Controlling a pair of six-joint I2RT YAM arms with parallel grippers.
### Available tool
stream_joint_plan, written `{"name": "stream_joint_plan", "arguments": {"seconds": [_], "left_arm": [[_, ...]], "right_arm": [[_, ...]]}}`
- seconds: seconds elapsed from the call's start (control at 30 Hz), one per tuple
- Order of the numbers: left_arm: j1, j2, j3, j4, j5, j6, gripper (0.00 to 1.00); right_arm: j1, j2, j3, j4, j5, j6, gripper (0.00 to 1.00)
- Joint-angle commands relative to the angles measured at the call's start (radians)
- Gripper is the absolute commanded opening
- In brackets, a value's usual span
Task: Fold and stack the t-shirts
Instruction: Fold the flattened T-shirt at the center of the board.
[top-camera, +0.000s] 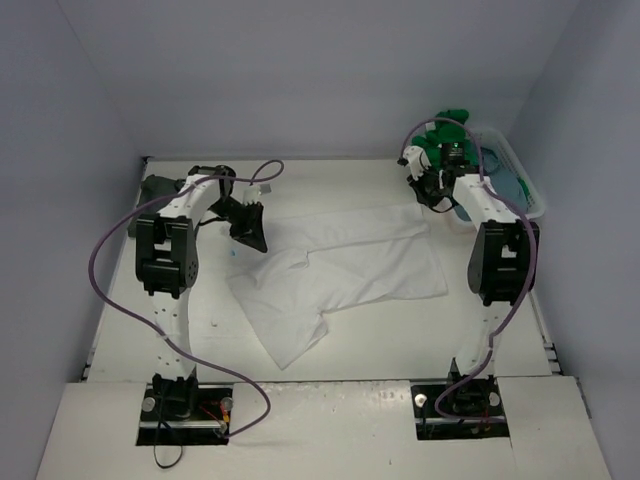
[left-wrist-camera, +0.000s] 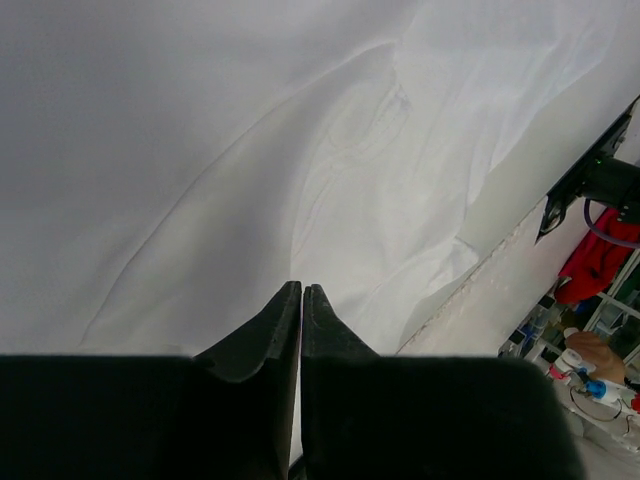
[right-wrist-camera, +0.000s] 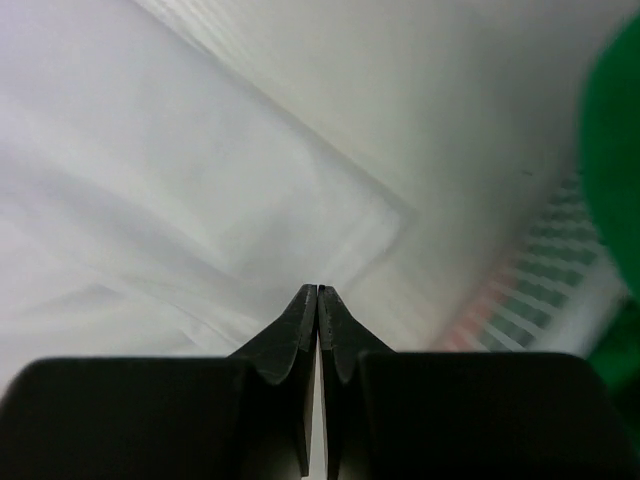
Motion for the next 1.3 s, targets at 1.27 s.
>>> {"name": "stream_joint_plan", "arguments": {"seconds": [1.27], "left_arm": [[-0.054, 0.103, 0.187, 0.304, -0.727, -0.083, 0.00]], "right_arm": [[0.126, 0.069, -0.128, 0.043, -0.132, 0.088, 0.00]]}}
